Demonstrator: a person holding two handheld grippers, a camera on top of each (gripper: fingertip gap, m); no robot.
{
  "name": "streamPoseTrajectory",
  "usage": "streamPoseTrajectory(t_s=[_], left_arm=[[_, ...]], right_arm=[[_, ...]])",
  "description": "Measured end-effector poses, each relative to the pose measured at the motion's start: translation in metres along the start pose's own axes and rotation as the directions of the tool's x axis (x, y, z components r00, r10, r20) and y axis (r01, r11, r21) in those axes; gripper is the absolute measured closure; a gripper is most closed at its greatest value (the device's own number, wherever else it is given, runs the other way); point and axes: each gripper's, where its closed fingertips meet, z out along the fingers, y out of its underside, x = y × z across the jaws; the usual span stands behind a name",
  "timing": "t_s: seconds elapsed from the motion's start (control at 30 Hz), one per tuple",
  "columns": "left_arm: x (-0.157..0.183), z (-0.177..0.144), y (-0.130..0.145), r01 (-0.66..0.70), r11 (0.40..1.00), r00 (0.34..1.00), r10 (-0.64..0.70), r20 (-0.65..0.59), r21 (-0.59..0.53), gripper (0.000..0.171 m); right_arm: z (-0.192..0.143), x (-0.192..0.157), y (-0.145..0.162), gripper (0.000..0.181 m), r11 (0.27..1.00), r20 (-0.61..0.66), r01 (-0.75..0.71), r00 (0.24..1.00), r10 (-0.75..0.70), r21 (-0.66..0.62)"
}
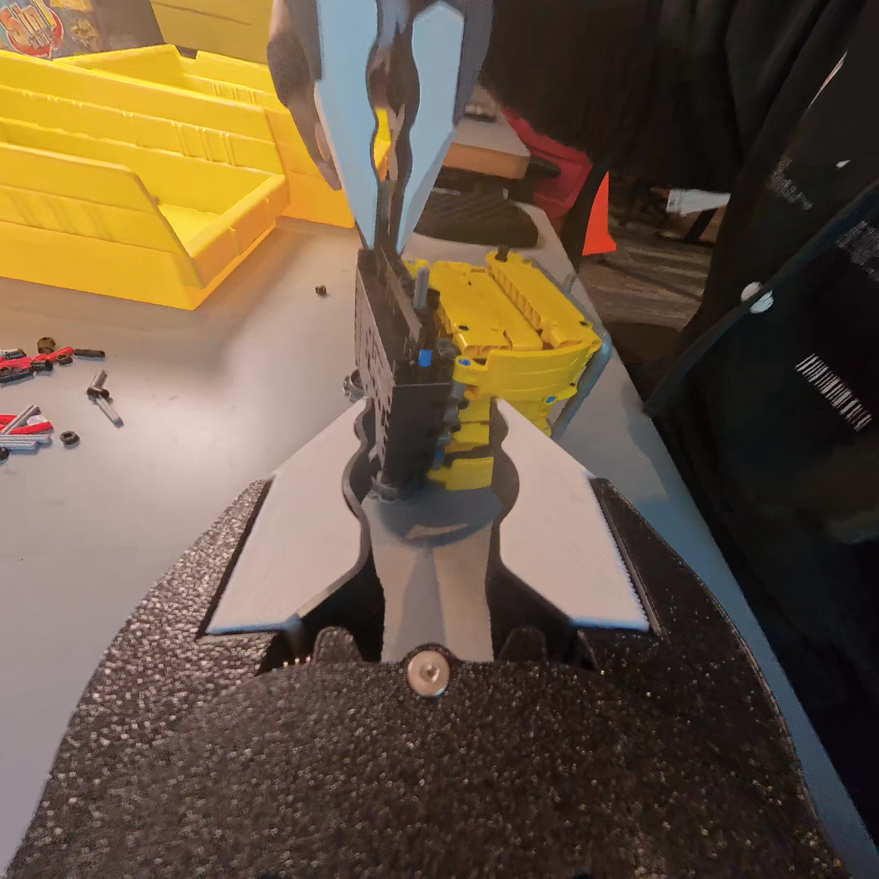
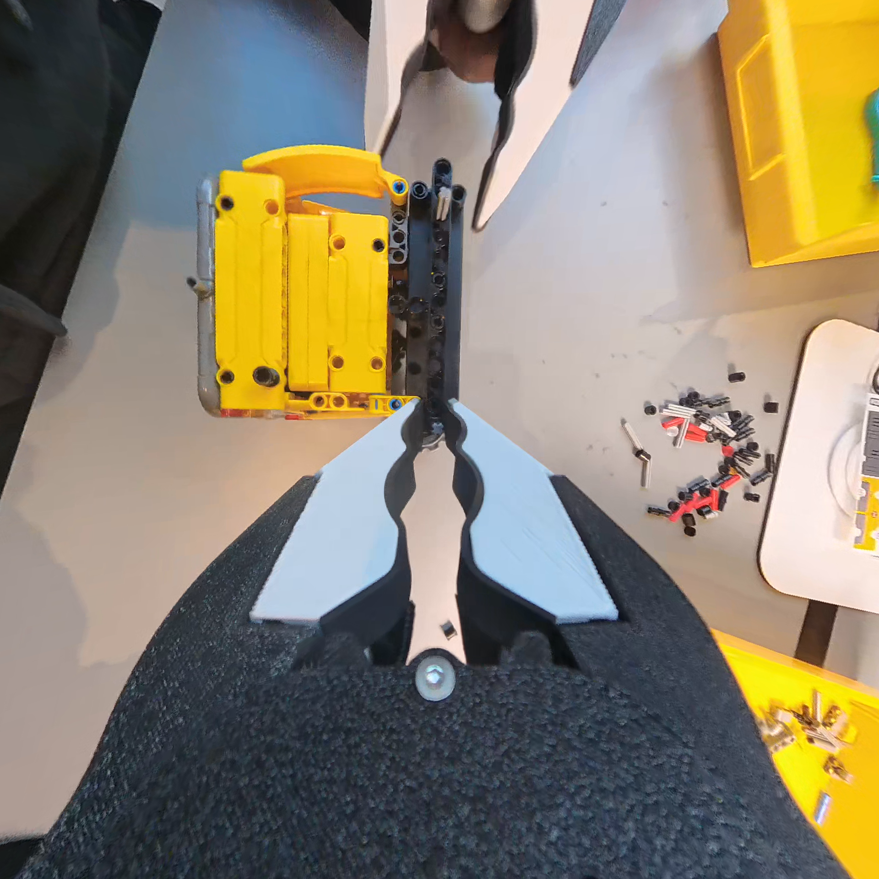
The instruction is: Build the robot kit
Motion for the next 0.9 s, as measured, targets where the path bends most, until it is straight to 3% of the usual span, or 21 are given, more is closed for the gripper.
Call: streamPoseTrajectory(t_s=[0.1, 0.2, 0.4, 0.47, 0.57, 0.67, 0.9], left_arm=[[0.006, -0.009, -0.032, 0.066, 0.988, 0.998, -0.061, -0.033, 0.137, 0.119], [0.006, 0.0, -0.054, 0.121, 0.978, 0.993, -0.12, -0.02, 0.167, 0.111], [0.001, 0.052, -0.036, 0.068, 0.983, 0.993, -0.05, 0.104, -0.173, 0.119], [-0.003, 0.056, -0.031, 0.044, 0.968, 0.99, -0.009, 0.14, -0.247, 0.135], [-0.004, 0.062, -0.026, 0.045, 0.949, 0.99, 0.0, 0.143, -0.311, 0.147], [-0.007, 0.063, -0.021, -0.018, 0.922, 0.979, 0.094, 0.179, -0.386, 0.148], [-0.01, 0.072, -0.019, -0.007, 0.891, 0.981, 0.093, 0.168, -0.455, 0.149]], right_arm=[[-0.001, -0.003, -0.002, 0.174, 1.0, 0.002, -0.001, 1.0, 0.0, 0.008], [0.0, -0.004, -0.005, 0.174, 1.0, -0.027, 0.022, 0.999, -0.022, -0.003], [-0.001, -0.011, -0.023, 0.175, 0.995, -0.091, 0.102, 0.991, -0.102, -0.013], [-0.001, -0.017, -0.029, 0.175, 0.993, -0.098, 0.12, 0.988, -0.12, -0.007], [-0.001, -0.018, -0.031, 0.174, 0.989, -0.12, 0.147, 0.982, -0.149, -0.028], [0.0, -0.017, -0.031, 0.175, 0.99, -0.13, 0.136, 0.982, -0.138, -0.023], [-0.003, -0.016, -0.019, 0.176, 0.99, -0.112, 0.078, 0.99, -0.092, -0.118]])
